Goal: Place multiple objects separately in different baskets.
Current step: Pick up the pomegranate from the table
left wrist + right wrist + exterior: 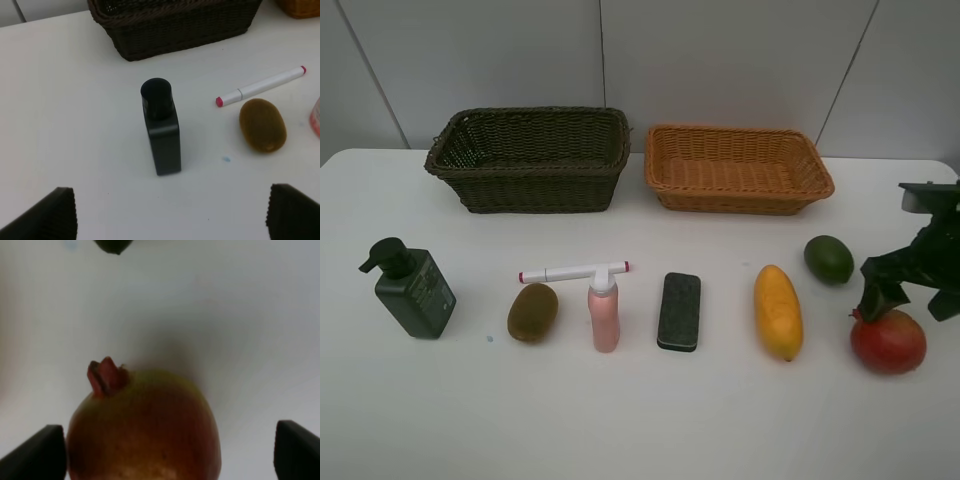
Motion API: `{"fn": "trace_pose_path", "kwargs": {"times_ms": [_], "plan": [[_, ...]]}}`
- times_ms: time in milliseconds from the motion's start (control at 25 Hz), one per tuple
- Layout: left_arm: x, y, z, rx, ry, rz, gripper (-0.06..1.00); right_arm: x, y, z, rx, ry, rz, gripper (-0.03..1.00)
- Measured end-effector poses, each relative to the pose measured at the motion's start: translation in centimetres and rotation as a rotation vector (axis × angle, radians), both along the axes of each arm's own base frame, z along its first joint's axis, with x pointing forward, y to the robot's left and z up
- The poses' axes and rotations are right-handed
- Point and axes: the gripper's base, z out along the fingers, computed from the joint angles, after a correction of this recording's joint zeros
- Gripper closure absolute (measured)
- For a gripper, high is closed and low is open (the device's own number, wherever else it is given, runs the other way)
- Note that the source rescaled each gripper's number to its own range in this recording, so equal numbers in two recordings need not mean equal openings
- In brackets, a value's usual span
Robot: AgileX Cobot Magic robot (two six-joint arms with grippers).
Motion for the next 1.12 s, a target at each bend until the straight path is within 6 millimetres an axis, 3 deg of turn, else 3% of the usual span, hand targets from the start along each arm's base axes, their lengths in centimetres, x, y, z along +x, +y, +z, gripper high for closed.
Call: {"fn": "trace_pose_path", "kwargs": {"times_ms": [680, 960, 1000, 1080, 1120], "plan": [[0.0, 0.0, 0.0, 0.000, 0.000, 0.000, -0.06, 0.3, 0.7, -3.3, 0.025, 0.131, 0.014, -0.03], [0.0, 0.0, 0.0, 0.000, 0.000, 0.000, -0.06, 0.3, 0.8, -3.6, 0.037, 0.143, 0.002, -0.02], [0.0, 0.0, 0.0, 0.000, 0.000, 0.000, -0.06, 0.3, 0.8, -3.6, 0.037, 0.144, 0.002, 0.02], [0.0, 0.0, 0.0, 0.000, 0.000, 0.000, -0.06, 0.3, 0.8, -3.6, 0.037, 0.144, 0.002, 0.25], [0.0, 0.0, 0.0, 0.000, 0.000, 0.000, -0.06, 0.3, 0.8, -3.6, 0.038, 0.145, 0.001, 0.31]]}}
